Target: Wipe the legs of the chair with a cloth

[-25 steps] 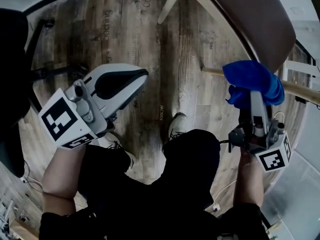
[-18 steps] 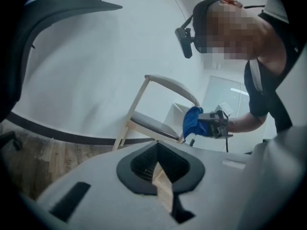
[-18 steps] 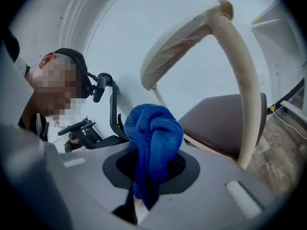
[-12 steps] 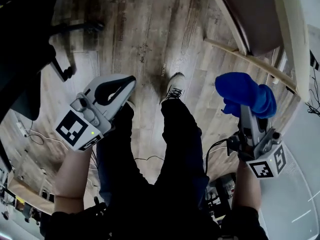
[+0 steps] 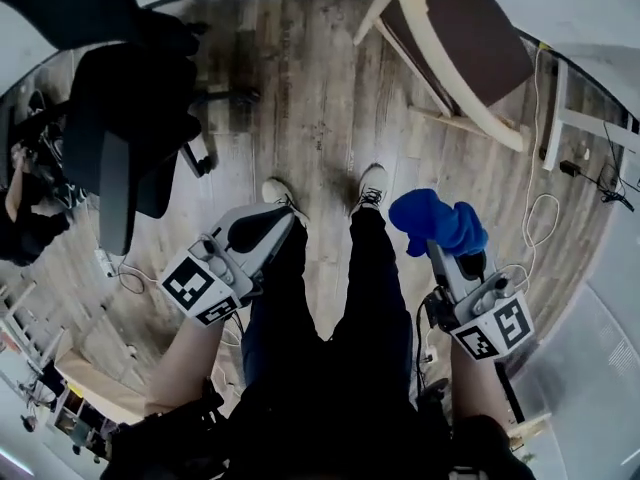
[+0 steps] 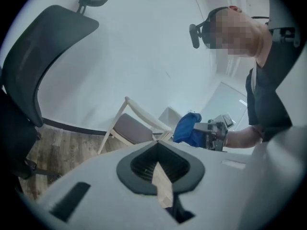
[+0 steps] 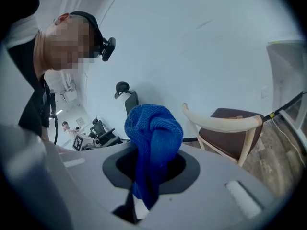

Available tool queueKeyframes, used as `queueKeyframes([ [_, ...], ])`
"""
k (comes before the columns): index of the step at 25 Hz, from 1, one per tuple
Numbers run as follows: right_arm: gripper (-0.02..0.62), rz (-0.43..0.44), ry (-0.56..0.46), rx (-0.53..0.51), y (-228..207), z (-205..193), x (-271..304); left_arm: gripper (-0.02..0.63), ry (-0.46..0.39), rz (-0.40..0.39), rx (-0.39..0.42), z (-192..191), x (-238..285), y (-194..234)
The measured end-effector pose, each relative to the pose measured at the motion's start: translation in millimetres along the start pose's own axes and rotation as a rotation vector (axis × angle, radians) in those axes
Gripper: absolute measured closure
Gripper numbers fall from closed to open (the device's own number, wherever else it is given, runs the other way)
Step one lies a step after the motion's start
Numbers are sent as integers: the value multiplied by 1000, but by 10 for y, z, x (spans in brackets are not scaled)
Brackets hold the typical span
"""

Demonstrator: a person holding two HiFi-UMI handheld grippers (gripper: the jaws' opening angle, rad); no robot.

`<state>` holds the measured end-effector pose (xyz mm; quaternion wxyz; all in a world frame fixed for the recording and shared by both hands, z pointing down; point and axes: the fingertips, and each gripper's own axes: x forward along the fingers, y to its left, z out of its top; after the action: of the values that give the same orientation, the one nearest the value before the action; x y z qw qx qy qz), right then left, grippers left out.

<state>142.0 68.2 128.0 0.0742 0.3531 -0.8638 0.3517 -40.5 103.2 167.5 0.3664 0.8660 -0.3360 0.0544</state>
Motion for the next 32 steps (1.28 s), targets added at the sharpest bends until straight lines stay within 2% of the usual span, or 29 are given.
queueKeyframes([
  [3,518,23,-43,14,304,255,-313,604,-4,-20,26,326,-97,-527],
  [9,519,68,-78,52,806,954,-941,604,-18,-78,24,1001,-76,-1599],
  [12,520,124,-125,17,1006,1245,-1094,604,-58,-88,43,1294,-78,-1932],
  [15,520,184,-158,3,1118,1361,-1219,604,-83,-70,77,1440,-112,-2172],
  [19,520,204,-156,-31,1233,1372,-1385,604,-119,-74,93,1513,-189,-2384],
  [24,519,148,-218,-33,1567,1311,-1497,604,-109,-133,93,1487,-513,-2424],
  [28,520,87,-254,-36,2074,1069,-1490,604,-82,-196,107,1365,-1036,-2411],
  [32,520,78,-263,-6,2462,754,-1497,604,-75,-218,124,1160,-1469,-2303],
])
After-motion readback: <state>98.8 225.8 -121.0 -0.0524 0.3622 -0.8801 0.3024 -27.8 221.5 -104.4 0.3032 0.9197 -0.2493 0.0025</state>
